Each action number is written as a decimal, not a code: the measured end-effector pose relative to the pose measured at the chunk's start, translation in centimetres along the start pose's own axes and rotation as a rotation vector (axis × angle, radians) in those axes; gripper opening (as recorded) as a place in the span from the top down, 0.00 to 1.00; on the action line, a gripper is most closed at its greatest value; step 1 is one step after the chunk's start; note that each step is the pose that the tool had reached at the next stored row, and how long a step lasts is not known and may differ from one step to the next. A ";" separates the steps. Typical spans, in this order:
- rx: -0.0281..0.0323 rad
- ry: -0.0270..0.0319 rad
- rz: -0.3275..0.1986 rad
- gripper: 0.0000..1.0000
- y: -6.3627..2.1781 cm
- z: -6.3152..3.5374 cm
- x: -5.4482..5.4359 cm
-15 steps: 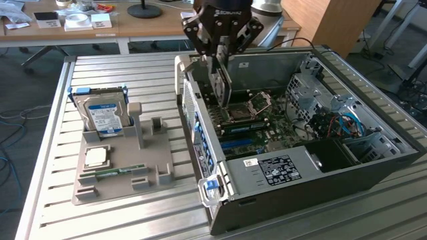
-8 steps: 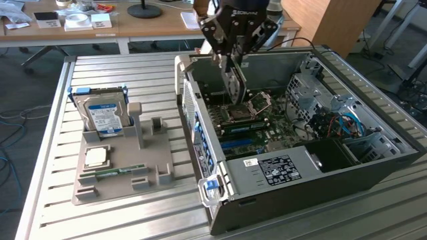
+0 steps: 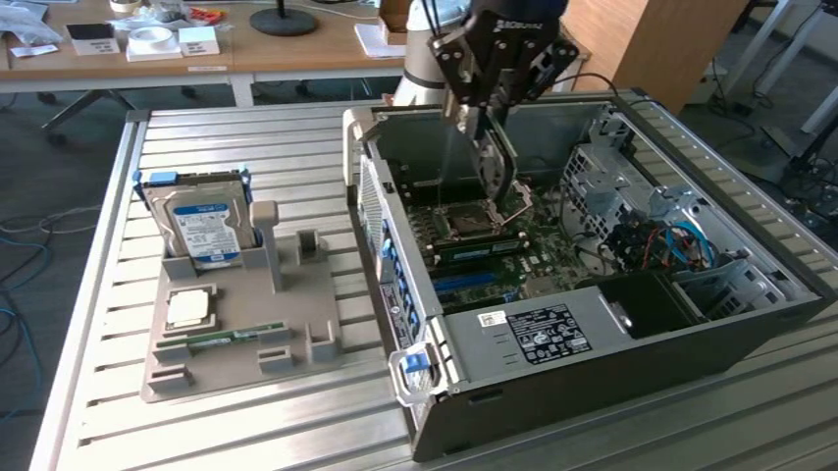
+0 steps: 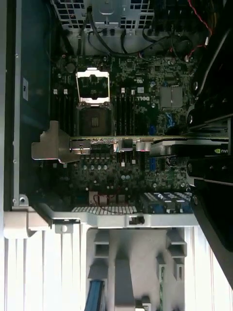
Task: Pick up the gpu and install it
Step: 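Pick up the gpu and move the gpu toward the slot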
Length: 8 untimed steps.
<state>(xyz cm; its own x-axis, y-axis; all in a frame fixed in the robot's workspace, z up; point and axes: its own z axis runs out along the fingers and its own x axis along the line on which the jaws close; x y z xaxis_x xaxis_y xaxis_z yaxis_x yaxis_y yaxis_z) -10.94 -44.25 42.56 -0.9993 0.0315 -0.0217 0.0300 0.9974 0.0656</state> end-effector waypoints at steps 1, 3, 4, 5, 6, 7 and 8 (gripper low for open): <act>-0.0001 -0.0001 0.000 0.73 0.01 0.01 -0.4; -0.0002 0.0001 0.000 0.73 0.03 0.02 -1.2; -0.0003 0.0001 0.000 0.73 0.05 0.03 -1.6; -0.0005 0.0000 0.000 0.73 0.06 0.04 -2.0; -0.0006 0.0000 0.000 0.73 0.07 0.05 -2.4; -0.0006 0.0000 0.000 0.73 0.08 0.06 -2.8; -0.0007 0.0001 0.000 0.73 0.10 0.07 -3.3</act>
<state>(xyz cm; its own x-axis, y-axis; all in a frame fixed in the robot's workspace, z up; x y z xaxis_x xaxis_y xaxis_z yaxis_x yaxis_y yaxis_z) -7.68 -44.25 42.56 -0.9993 0.0316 -0.0215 0.0301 0.9973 0.0663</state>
